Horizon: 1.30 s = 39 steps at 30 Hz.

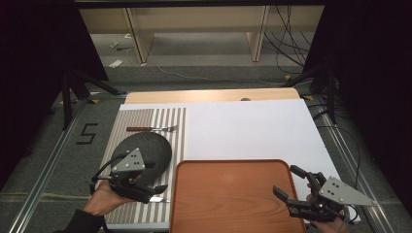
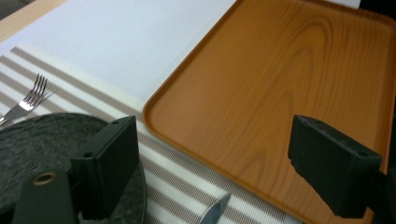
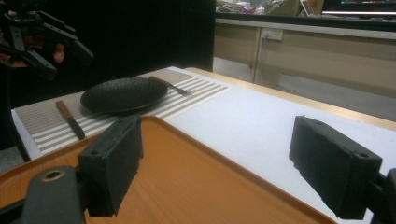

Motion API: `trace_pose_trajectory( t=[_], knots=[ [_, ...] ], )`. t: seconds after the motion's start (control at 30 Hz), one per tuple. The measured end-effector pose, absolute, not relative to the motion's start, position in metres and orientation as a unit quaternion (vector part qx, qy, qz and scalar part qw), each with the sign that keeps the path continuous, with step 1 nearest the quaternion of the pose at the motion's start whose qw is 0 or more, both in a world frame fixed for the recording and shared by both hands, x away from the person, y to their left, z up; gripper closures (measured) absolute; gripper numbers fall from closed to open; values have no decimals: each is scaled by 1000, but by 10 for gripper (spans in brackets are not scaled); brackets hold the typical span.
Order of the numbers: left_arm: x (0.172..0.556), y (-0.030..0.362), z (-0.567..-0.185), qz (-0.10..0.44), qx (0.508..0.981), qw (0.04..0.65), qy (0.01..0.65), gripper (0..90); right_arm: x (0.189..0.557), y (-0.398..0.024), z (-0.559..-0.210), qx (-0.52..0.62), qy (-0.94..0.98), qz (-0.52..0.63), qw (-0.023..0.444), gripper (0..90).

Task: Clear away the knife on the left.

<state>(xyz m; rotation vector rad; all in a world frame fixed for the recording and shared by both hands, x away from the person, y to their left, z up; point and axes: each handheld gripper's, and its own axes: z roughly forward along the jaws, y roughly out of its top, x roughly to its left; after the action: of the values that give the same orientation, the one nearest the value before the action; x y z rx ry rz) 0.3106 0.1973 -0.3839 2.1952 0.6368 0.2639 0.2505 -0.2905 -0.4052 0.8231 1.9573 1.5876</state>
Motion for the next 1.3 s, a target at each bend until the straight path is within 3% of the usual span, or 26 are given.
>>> trace_pose_trajectory(
  t=[0.4, 0.8, 1.3],
  knots=[
    [312, 211, -385, 87, 907, 336, 239, 162, 251, -290, -405, 301, 716, 581, 242, 185],
    [318, 230, -402, 66, 950, 194, 234, 178, 251, -291, -405, 301, 717, 580, 242, 185],
    [326, 249, -439, 28, 964, 98, 247, 298, 251, -290, -406, 301, 718, 580, 241, 185]
  ],
)
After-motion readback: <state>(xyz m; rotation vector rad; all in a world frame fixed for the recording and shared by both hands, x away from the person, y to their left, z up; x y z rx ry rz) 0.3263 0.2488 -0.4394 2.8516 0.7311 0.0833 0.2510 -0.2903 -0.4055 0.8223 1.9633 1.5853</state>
